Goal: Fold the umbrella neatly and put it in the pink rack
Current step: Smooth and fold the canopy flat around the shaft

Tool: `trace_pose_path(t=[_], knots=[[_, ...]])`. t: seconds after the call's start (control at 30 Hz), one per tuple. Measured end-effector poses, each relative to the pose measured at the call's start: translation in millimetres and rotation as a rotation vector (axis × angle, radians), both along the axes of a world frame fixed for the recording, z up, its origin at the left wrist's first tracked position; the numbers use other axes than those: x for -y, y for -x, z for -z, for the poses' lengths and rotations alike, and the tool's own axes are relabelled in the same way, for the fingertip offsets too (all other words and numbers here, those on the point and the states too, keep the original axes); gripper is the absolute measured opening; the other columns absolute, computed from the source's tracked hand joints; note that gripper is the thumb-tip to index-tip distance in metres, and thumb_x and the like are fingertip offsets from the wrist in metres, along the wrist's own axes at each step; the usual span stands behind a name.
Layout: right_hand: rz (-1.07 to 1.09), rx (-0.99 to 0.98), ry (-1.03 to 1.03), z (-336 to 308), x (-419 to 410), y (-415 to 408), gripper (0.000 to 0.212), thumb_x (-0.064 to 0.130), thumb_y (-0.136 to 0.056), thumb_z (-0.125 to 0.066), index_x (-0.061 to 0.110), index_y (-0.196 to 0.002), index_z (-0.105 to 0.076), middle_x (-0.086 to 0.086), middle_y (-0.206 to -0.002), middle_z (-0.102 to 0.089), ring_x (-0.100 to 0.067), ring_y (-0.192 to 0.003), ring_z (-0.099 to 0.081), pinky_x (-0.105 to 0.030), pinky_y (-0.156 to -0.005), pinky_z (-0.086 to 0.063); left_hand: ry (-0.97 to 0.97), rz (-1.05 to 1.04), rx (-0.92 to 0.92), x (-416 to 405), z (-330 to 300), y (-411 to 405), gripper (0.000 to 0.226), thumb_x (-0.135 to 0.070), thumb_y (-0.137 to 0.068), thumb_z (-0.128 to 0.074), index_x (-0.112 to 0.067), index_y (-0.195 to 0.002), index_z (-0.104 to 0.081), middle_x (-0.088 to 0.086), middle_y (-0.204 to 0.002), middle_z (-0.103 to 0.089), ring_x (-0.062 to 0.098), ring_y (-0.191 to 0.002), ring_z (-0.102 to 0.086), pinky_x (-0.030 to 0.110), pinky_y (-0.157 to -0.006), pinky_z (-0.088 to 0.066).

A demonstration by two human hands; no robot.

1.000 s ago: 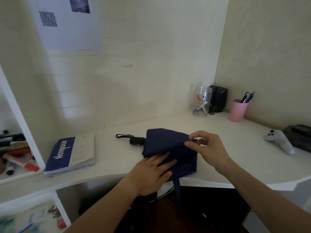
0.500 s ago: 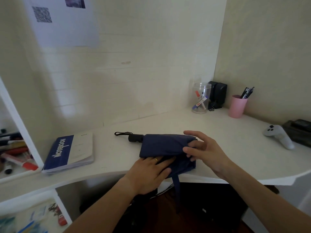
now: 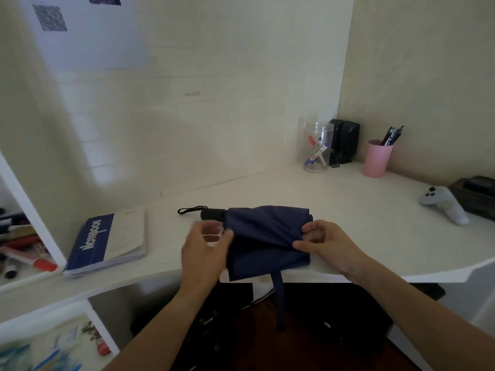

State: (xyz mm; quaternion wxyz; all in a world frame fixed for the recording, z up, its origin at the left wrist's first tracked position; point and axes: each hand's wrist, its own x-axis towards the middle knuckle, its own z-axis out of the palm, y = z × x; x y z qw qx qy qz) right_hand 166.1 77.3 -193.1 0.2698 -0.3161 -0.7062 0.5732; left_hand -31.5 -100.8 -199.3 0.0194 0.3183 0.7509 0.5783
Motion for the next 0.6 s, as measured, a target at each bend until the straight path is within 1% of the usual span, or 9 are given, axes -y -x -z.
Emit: trace_pose_path(t=[0.07, 0.13, 0.2, 0.27, 0.33, 0.4, 0.43, 0.53, 0.6], knots=[[-0.002, 0.006, 0.014, -2, -1, -1, 0.037, 0.007, -0.073, -0.088, 0.005, -0.104, -0.068, -0.008, -0.082, -0.072, -0.016, -0.079, -0.069, -0.017, -0.076, -0.049, -0.057, 0.027, 0.3, -9, -12, 1, 0.038, -0.045, -0.089, -0.072, -0.021, -0.118, -0.061, -0.009, -0.113, -0.066, 0.012, -0.104, -0.065, 0.026, -0.083, -0.047], [-0.013, 0.015, 0.023, -3, -2, -3, 0.036, 0.009, -0.07, -0.09, 0.006, -0.102, -0.073, -0.012, -0.087, -0.076, -0.02, -0.083, -0.072, -0.021, -0.084, -0.053, 0.014, 0.13, 0.385, -19, -20, 0, 0.045, -0.046, -0.084, -0.078, -0.016, -0.116, -0.068, -0.006, -0.111, -0.072, 0.01, -0.102, -0.067, 0.025, -0.082, -0.052], [-0.021, 0.019, 0.019, -3, 0, -4, 0.036, 0.012, -0.068, -0.091, 0.006, -0.101, -0.077, -0.017, -0.095, -0.078, -0.024, -0.09, -0.074, -0.03, -0.095, -0.054, 0.065, 0.113, 0.374, -26, -26, -1, 0.045, -0.039, -0.077, -0.086, -0.014, -0.111, -0.072, -0.004, -0.106, -0.075, 0.011, -0.098, -0.069, 0.031, -0.088, -0.057], [-0.011, 0.008, 0.013, -3, 1, -4, 0.034, 0.011, -0.07, -0.09, 0.006, -0.101, -0.077, -0.019, -0.097, -0.078, -0.02, -0.088, -0.074, -0.03, -0.096, -0.054, 0.092, 0.037, 0.353, -28, -27, 0, 0.039, -0.03, -0.074, -0.09, -0.015, -0.102, -0.068, -0.004, -0.101, -0.071, 0.014, -0.094, -0.068, 0.036, -0.092, -0.056], [0.019, -0.003, 0.005, -4, 2, -4, 0.032, 0.012, -0.071, -0.089, 0.007, -0.101, -0.077, -0.018, -0.097, -0.078, -0.016, -0.084, -0.073, -0.022, -0.088, -0.054, 0.066, 0.03, 0.373, -28, -27, 1, 0.028, -0.02, -0.077, -0.088, -0.02, -0.087, -0.062, -0.005, -0.088, -0.067, 0.012, -0.081, -0.064, 0.032, -0.076, -0.054], [0.042, -0.013, 0.014, -4, 1, -3, 0.031, 0.015, -0.07, -0.091, 0.009, -0.098, -0.077, -0.014, -0.094, -0.079, -0.016, -0.086, -0.073, -0.018, -0.082, -0.052, 0.043, 0.069, 0.415, -27, -27, 2, 0.026, -0.016, -0.079, -0.086, -0.019, -0.093, -0.064, -0.003, -0.085, -0.068, 0.01, -0.072, -0.061, 0.026, -0.06, -0.046], [0.05, -0.019, 0.023, -3, 1, -3, 0.03, 0.017, -0.069, -0.091, 0.011, -0.095, -0.078, -0.012, -0.092, -0.079, -0.017, -0.087, -0.073, -0.019, -0.081, -0.051, 0.052, 0.085, 0.414, -27, -27, 4, 0.027, -0.016, -0.08, -0.086, -0.018, -0.099, -0.067, -0.002, -0.086, -0.069, 0.01, -0.071, -0.06, 0.024, -0.057, -0.044], [0.038, -0.012, 0.022, -2, 1, -3, 0.018, 0.021, -0.068, -0.092, 0.015, -0.079, -0.079, -0.009, -0.088, -0.079, -0.018, -0.088, -0.071, -0.023, -0.083, -0.05, 0.064, 0.072, 0.378, -22, -28, 8, 0.013, -0.015, -0.08, -0.085, -0.017, -0.088, -0.075, -0.001, -0.084, -0.073, 0.012, -0.07, -0.06, 0.023, -0.061, -0.046], [0.007, -0.014, 0.012, -3, 2, -5, 0.014, 0.021, -0.071, -0.09, 0.015, -0.073, -0.077, -0.008, -0.086, -0.078, -0.017, -0.086, -0.071, -0.025, -0.082, -0.05, 0.025, 0.037, 0.279, -18, -25, 15, 0.007, -0.017, -0.08, -0.083, -0.023, -0.081, -0.08, -0.005, -0.081, -0.077, 0.015, -0.075, -0.067, 0.028, -0.072, -0.052]])
